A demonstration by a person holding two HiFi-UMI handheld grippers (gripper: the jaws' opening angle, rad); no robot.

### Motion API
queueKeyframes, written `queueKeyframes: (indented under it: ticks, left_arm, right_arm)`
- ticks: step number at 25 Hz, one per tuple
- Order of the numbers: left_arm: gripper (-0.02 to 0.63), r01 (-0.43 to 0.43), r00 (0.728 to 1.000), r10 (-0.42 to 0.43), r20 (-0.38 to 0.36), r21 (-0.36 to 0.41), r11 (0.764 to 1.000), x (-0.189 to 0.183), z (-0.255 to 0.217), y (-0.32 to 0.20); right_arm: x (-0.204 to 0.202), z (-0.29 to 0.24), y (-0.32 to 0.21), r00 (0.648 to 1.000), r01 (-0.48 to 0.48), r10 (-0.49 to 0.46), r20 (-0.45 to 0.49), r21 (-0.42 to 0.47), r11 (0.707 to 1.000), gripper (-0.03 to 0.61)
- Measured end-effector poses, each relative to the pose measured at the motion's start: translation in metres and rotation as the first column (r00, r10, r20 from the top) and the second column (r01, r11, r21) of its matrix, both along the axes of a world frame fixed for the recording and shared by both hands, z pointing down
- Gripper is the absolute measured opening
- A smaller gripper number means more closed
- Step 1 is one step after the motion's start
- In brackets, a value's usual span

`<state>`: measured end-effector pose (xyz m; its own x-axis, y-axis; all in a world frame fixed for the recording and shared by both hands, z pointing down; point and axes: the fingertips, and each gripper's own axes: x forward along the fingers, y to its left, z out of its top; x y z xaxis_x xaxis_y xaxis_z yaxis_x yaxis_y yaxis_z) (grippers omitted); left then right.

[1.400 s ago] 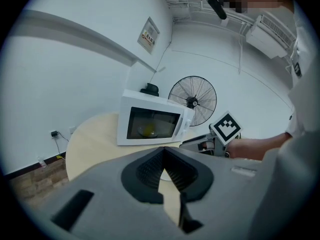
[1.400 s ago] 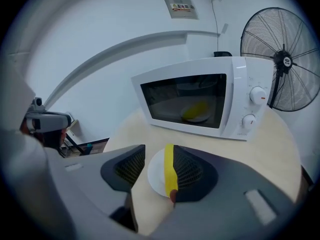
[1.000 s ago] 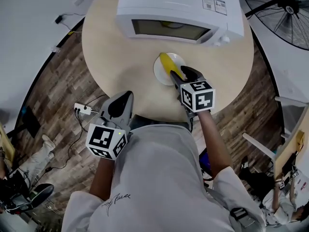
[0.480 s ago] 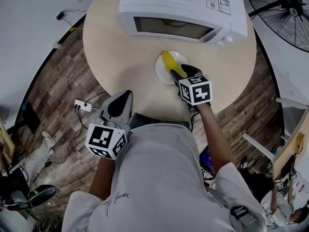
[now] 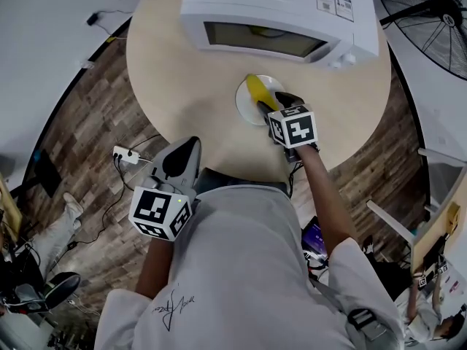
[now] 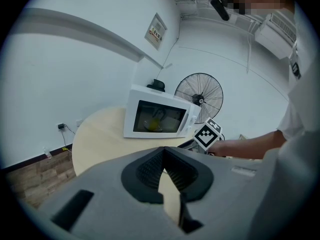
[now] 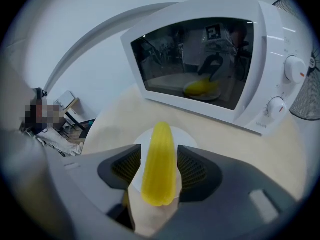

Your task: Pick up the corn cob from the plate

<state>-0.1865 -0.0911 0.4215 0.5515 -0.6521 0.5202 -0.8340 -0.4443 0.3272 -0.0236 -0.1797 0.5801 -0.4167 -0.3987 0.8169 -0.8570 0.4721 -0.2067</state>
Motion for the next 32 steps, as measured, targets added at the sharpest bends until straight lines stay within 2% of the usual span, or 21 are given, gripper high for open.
queueKeyframes:
  ticks: [6,32]
  left_arm:
    - [-0.002,0.005,1.0,-0.005,0.002,-0.006,1.0,-0.001,0.001,0.002]
    - [-0.002,0.042,0.999,-0.041,0.01,-0.039,0.998,-0.013,0.011,0.003]
  right_arm:
    - [-0.003,0.01,-0.002,1.0,0.0,0.0,-0.013,-0.022,1.0,0.27]
    - [-0.014,0.051,-0.012,0.992,0.018,-0.027,-0.123,-0.08,0.997,0.281]
